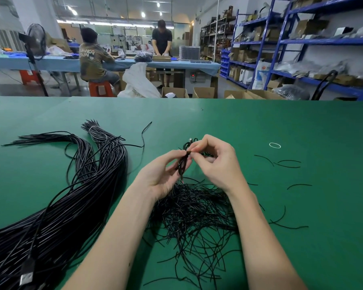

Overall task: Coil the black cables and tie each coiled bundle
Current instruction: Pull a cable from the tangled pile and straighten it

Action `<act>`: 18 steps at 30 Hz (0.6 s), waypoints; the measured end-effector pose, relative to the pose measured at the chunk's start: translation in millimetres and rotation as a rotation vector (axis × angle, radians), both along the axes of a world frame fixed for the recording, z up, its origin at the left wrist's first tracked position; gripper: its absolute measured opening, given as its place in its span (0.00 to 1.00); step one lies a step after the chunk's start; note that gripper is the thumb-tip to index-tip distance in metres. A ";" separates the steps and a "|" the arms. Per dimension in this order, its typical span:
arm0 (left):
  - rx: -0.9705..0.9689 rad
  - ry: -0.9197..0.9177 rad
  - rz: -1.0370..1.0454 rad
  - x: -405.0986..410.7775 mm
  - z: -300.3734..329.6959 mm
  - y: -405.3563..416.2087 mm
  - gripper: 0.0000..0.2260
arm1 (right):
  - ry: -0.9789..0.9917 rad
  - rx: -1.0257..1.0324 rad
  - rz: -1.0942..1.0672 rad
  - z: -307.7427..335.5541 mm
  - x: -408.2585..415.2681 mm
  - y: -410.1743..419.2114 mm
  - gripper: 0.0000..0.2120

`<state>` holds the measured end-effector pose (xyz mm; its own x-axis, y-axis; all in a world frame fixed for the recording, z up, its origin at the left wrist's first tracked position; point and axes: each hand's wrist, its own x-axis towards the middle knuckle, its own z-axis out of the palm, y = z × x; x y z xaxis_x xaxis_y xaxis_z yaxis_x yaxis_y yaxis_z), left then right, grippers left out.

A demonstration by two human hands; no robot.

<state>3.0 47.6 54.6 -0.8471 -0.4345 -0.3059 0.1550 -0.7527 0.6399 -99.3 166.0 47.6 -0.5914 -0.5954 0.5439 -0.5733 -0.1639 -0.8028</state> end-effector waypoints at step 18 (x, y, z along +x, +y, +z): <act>-0.527 -0.015 0.060 4.5 -2.6 -6.9 0.02 | 0.129 0.267 -0.175 14.0 -0.9 -2.2 0.05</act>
